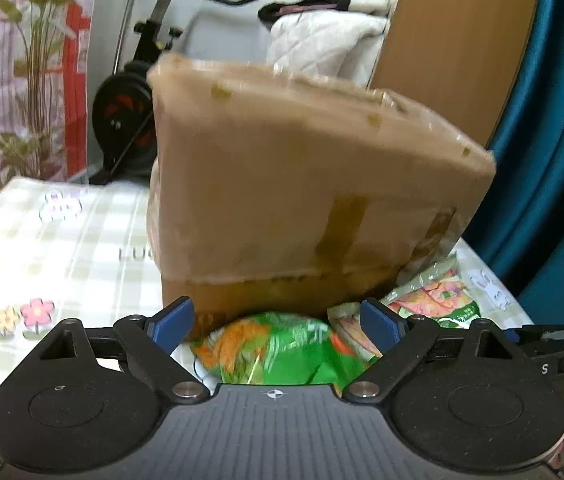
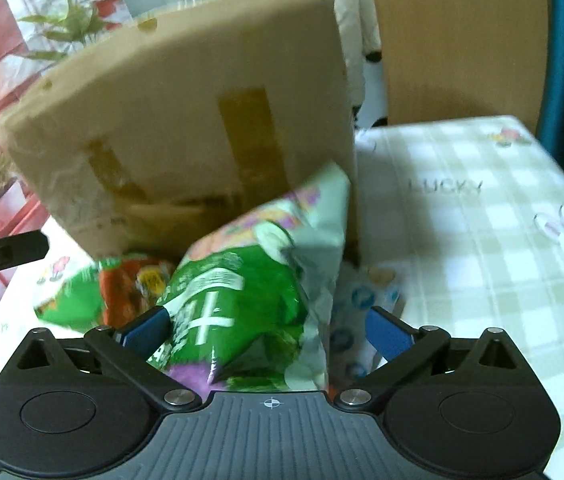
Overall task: Organize snacks
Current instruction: 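Grasp the large green vegetable bag with right tool while left grasps small green bag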
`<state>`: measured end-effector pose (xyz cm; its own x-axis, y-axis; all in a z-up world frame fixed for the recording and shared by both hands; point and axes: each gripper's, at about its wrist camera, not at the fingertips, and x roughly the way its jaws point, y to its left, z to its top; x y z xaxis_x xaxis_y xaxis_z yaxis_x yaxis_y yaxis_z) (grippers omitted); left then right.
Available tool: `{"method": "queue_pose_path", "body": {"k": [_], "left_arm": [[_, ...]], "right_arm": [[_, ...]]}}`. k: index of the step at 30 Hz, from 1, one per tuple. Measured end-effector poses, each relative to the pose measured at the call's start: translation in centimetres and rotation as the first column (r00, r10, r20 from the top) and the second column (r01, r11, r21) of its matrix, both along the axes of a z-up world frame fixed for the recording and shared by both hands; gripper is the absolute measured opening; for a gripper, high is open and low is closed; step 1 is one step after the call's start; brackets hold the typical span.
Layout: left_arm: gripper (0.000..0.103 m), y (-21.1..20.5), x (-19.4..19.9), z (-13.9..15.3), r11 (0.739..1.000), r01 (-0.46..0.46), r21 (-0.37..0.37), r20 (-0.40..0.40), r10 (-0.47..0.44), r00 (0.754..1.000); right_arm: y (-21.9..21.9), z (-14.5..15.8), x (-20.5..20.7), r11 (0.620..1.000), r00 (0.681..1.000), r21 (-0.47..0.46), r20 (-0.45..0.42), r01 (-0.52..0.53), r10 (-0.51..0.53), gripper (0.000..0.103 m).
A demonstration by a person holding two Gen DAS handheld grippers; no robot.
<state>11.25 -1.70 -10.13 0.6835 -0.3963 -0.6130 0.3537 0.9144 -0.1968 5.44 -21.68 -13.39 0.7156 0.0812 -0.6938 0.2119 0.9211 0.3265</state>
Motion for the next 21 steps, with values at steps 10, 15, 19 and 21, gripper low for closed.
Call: {"method": "queue_pose_path", "body": {"k": [10,15,19,21], "left_arm": [[0.091,0.8,1.2,-1.8,0.999,-0.034,-0.019,-0.065,0.033,0.997],[0.091,1.4,1.8,-2.3,0.994,-0.089,-0.068,-0.109,0.081,0.991],[0.091,1.9,3.0,-2.9,0.971,-0.162,-0.178,-0.2,0.125,0.972],[0.091,1.8,3.6,-3.7,0.96,-0.185,-0.209,-0.252,0.13,0.959]], "right_arm": [[-0.1,-0.5,-0.6,0.997,0.996,0.061,0.071,-0.053,0.049,0.067],[0.2,0.5,-1.5,0.998,0.992,0.038,0.111,-0.059,0.054,0.057],[0.2,0.5,-1.9,0.998,0.991,0.032,0.121,-0.055,0.05,0.056],[0.2,0.6,-2.0,0.998,0.991,0.034,0.121,-0.054,0.05,0.056]]}}
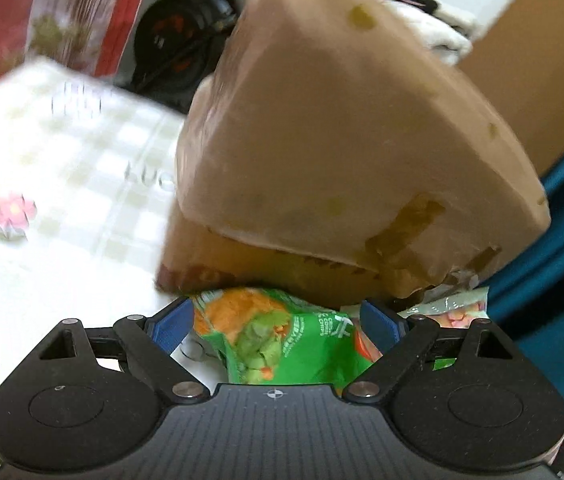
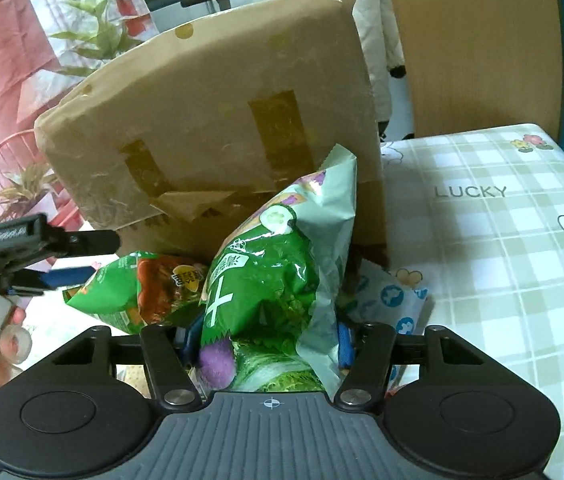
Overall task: Organize snacks
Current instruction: 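Grasp the large green vegetable bag with right tool while left grasps small green bag, then lift both green bags over the box and open both tools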
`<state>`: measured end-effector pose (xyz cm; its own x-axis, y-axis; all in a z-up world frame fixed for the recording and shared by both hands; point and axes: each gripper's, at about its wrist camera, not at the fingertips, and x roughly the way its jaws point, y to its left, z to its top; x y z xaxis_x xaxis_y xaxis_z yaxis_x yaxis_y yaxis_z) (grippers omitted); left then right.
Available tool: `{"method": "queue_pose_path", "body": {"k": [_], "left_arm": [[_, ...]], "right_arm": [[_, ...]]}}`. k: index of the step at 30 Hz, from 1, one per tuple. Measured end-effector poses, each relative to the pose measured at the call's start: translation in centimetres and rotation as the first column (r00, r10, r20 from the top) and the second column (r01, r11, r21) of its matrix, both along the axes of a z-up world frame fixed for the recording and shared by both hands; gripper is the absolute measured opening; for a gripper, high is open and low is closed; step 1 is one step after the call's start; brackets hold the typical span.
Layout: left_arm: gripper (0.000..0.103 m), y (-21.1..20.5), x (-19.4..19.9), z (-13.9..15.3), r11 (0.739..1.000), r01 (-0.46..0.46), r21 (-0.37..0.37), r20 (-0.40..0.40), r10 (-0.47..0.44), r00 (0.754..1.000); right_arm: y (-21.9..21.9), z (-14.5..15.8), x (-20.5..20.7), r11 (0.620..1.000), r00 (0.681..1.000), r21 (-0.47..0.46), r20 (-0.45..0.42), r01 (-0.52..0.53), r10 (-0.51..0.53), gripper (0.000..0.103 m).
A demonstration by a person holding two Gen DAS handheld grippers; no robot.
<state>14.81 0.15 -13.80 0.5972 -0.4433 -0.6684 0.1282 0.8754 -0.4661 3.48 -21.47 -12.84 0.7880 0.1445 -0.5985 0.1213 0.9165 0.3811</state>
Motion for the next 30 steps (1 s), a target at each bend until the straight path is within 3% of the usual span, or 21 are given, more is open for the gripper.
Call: {"method": "queue_pose_path", "body": {"k": [3,7,17,20,22,30], "left_arm": [[0.092,-0.1,0.3,-1.2,0.999,-0.033,-0.013,-0.053,0.032,0.998],[0.095,0.5,0.4,-2.7,0.986,-0.092,-0.138,-0.13,0.074,0.989],[0.098,0.6,1.2,-4.1,0.941,-0.189,-0.279,-0.192,0.138,0.972],[0.089,0.6,0.7,-3.8,0.946,-0.176,-0.273,-0.151,0.138,0.979],[0.077,0.4,0.1,-3.1,0.96,-0.15,-0.235,-0.108,0.127,0.986],[0.07,0.8,-3.7,0.9,0.992,-0.064,-0.105,0.1,0.074,0.992]], "right_arm": [[-0.2,-0.4,0.0,1.0,1.0,0.0,0.002,-0.002,0.002,0.056],[-0.3,-0.6,0.0,1.0,1.0,0.005,0.003,-0.003,0.003,0.056],[-0.5,-0.9,0.0,1.0,1.0,0.017,0.013,0.0,-0.001,0.056],[-0.5,-0.9,0.0,1.0,1.0,0.017,0.015,0.0,0.0,0.056],[-0.5,-0.8,-0.1,1.0,1.0,0.016,0.015,-0.002,0.002,0.056],[-0.7,0.7,-1.4,1.0,0.998,0.025,0.064,0.0,-0.002,0.056]]}}
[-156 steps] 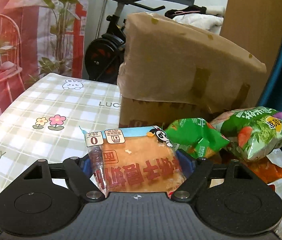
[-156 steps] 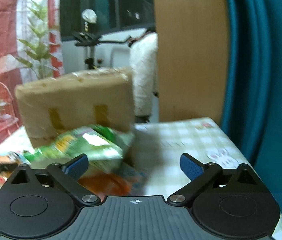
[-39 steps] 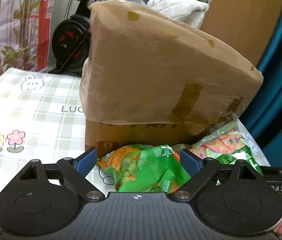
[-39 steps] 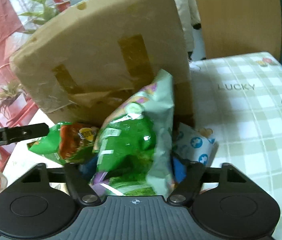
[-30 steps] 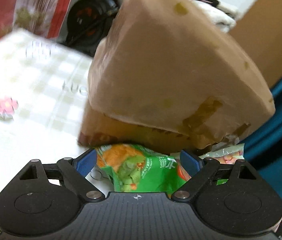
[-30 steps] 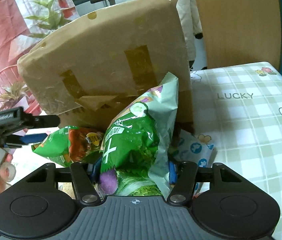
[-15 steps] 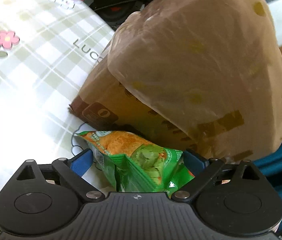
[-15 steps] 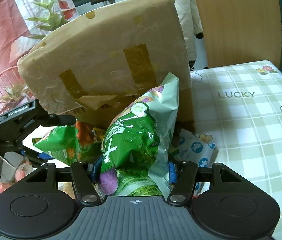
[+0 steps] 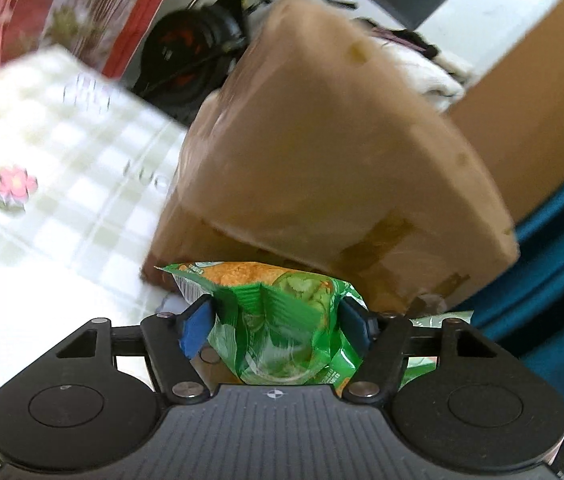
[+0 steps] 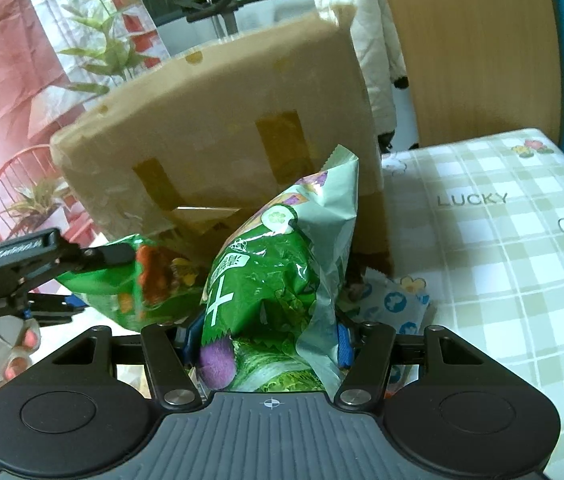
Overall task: Organize snacks
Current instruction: 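Lift both green bags over the box and open both tools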
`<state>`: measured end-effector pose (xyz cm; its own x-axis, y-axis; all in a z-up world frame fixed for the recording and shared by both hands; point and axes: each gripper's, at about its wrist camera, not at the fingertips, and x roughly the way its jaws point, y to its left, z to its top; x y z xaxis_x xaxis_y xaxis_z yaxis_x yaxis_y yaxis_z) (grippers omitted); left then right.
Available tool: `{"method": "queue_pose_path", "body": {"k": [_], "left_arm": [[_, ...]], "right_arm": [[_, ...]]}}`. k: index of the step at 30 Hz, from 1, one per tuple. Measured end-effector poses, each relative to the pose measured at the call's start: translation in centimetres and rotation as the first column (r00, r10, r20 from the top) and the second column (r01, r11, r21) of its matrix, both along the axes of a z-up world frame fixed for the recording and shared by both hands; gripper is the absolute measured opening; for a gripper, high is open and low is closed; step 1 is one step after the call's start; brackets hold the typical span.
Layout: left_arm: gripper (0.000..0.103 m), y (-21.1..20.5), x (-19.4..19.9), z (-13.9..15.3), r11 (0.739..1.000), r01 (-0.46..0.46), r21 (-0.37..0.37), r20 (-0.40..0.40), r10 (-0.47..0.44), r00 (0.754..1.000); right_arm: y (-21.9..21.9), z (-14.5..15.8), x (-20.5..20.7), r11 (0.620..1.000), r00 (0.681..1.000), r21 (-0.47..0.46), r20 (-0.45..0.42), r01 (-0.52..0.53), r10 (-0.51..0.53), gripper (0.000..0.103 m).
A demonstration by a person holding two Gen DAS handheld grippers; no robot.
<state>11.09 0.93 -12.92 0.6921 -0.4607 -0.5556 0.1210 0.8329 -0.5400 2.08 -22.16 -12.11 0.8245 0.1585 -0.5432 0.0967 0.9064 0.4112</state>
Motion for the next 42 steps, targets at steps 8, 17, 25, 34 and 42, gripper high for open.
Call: {"method": "queue_pose_path", "body": {"k": [8,17,25,34,42], "left_arm": [[0.07,0.1,-3.9,4.2,0.99,-0.012,0.141,0.21,-0.018,0.978],[0.069,-0.6,-6.6,9.6,0.979,-0.052,0.198,0.426,-0.038,0.904],[0.068,-1.5,-6.0,12.8,0.974,-0.072,0.213,0.508,-0.047,0.86],[0.068,-2.3,-3.9,14.7,0.97,-0.075,0.229,0.547,-0.065,0.835],[0.068,-4.9,1.3,16.6,0.95,-0.115,0.291,0.586,-0.082,0.806]], "right_arm": [[-1.3,2.4,-2.9,0.998,0.996,0.021,0.07,0.059,-0.06,0.056],[-3.3,7.2,-6.6,0.993,0.968,0.034,0.223,0.111,-0.115,0.056],[-4.3,11.7,-7.1,0.994,0.934,-0.01,0.342,0.112,-0.102,0.056],[-5.5,15.1,-3.4,0.986,0.917,-0.087,0.388,0.142,-0.098,0.056],[-5.7,17.2,4.0,0.966,0.912,-0.187,0.401,0.176,-0.088,0.056]]}}
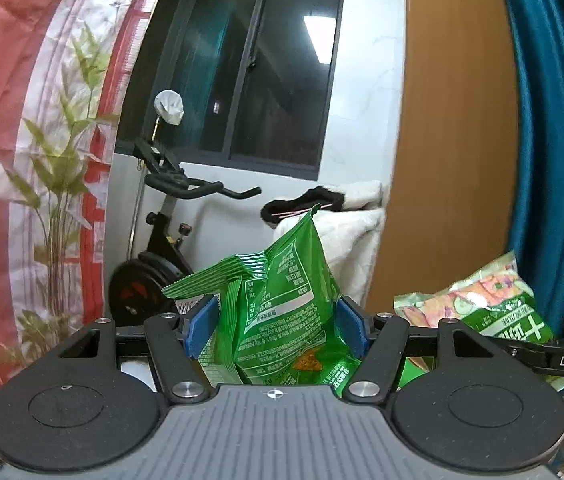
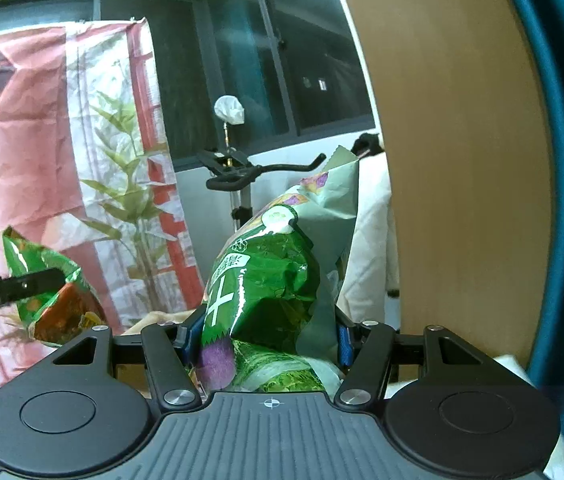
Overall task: Organize snacks
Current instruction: 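Lift both green bags over the box and open both tools, then grasp the yellow chip bag with right tool while left moves toward gold pouch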
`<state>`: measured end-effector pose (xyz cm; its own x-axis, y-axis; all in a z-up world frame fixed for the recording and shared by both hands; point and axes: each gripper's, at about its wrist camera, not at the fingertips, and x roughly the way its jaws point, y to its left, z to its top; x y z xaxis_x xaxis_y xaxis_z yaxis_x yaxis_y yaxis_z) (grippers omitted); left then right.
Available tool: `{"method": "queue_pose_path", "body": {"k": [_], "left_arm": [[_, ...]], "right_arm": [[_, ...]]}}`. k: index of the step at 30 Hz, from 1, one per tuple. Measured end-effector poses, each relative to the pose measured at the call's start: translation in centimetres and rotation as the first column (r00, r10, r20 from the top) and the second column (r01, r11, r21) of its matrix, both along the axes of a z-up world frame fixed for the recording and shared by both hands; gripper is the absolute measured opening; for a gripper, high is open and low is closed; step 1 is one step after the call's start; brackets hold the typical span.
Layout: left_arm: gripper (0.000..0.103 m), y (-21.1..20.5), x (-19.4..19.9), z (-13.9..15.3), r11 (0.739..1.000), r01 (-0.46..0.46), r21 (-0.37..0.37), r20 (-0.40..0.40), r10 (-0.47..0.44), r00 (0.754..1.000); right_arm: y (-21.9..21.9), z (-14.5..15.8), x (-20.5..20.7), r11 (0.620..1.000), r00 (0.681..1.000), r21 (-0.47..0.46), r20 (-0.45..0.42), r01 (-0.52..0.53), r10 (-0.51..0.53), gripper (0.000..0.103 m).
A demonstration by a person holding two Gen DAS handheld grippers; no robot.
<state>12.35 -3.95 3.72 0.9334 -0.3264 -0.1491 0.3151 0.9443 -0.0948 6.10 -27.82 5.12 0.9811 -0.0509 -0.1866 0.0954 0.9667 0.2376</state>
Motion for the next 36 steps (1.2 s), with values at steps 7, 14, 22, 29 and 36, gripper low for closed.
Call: {"method": "queue_pose_path", "body": {"k": [7,14,22,29,36], "left_arm": [[0.07,-1.1,4.9,-1.5,1.0,-0.019,0.006,-0.131,0.02,0.991],[0.085,0.6,5.8,-2.5,0.999,-0.045,0.003,-0.202,0.045,0.978],[0.085,2.0,2.7,-2.5,1.0,-0.022,0.018,-0.228,0.025,0.973],[0.085,4.0,-2.9,-3.1,1.0,0.008,0.024,-0.27,-0.002,0.963],[0.085,6.3,-7.3,-6.3,1.0,0.009,0.0,-0.339,-0.008,0.941]], "right_arm": [[0.6,-1.9,7.4,1.0,0.994,0.013,-0.108,0.011,-0.009,0.057],[0.7,-3.9,9.5,0.999,0.985,0.046,-0.174,0.004,0.005,0.084],[0.2,-3.9,4.6,0.997,0.985,0.052,-0.162,-0.059,0.067,0.084],[0.3,-5.0,-3.2,0.991,0.977,0.067,-0.17,-0.118,0.128,0.083],[0.6,-9.4,-10.4,0.988,0.958,0.082,-0.248,-0.129,0.146,0.084]]}}
